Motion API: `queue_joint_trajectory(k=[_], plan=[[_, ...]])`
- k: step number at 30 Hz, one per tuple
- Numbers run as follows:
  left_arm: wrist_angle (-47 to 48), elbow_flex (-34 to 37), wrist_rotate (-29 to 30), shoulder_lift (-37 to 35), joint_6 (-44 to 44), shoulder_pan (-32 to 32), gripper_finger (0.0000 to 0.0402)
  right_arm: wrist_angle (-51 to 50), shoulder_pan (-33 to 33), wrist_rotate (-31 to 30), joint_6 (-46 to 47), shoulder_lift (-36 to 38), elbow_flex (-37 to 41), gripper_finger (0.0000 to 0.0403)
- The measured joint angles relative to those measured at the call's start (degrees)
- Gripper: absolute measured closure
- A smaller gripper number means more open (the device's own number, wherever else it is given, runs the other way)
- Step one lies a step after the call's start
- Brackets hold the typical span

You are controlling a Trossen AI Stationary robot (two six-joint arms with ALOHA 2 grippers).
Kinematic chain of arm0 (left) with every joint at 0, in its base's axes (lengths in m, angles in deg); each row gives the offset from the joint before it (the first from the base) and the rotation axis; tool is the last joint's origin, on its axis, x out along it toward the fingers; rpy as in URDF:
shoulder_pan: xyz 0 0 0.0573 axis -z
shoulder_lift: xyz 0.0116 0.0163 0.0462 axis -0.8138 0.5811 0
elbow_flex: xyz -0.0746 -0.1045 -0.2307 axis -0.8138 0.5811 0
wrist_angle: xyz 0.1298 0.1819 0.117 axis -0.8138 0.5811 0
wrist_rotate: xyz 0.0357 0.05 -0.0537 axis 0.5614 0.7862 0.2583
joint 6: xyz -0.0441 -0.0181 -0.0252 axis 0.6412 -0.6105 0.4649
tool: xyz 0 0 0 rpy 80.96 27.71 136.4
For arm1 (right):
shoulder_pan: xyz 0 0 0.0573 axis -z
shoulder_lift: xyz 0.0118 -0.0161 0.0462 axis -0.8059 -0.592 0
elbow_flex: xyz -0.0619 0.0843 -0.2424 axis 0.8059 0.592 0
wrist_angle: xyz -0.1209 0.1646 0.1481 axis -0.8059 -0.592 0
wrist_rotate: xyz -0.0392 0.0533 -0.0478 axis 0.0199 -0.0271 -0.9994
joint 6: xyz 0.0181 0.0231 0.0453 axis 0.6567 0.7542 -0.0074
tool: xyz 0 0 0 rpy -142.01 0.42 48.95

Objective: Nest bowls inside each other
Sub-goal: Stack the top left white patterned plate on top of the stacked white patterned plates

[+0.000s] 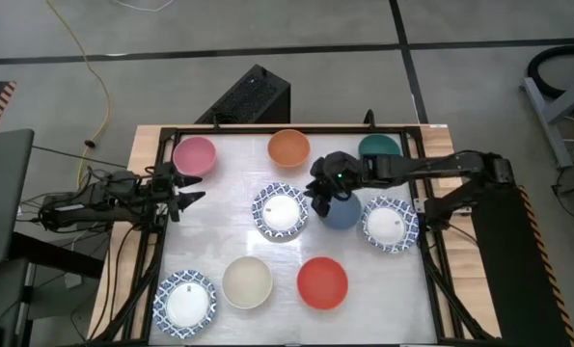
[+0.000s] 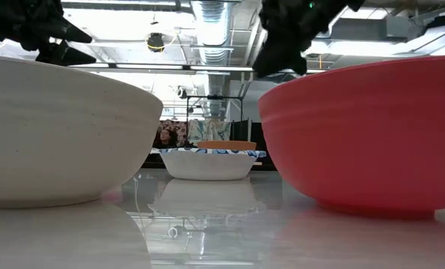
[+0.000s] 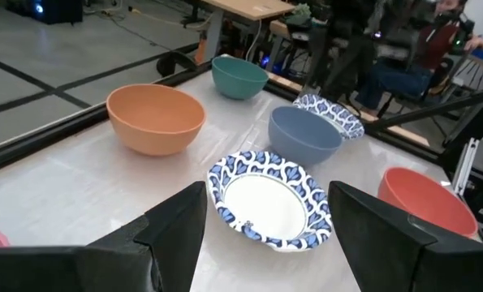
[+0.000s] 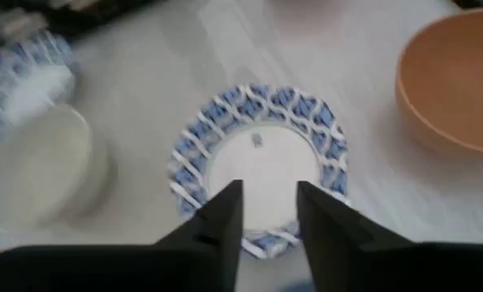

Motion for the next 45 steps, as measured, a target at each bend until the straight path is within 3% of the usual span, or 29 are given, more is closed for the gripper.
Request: queue_joint_trajectory(k=[7,22,32,36,42,45], plan=[[0.6,0.0,0.4,0.0,0.9,0.0,0.0154,6.3,1.9,-0.3,-0.6,-8.6,0.0,0.0186],[0.9,0.0,0.3,0.0,1.1,0.0,0.0154,-9.7,5.0,-0.3,0.5,-24.8,-13.1,0.0195],[1.0,0.0,0.1,0.0,1.0,0.0,0.0154,-13.3,5.6,-0.1,1.3,-28.0,-15.3,0.0196],[1.0,0.0,0.1,0.0,0.9,0.0,0.0154,-13.8,6.4,-0.1,3.9,-28.0,-15.3,0.0216],[1.0,0.0,0.1,0.0,0.9,0.0,0.0154,-13.8,6.7,3.9,2.0,-28.0,-15.3,0.0297],[1.0,0.0,0.1,0.0,0.9,0.0,0.0154,-13.6,6.3,4.2,2.0,-28.0,-15.3,0.0318]])
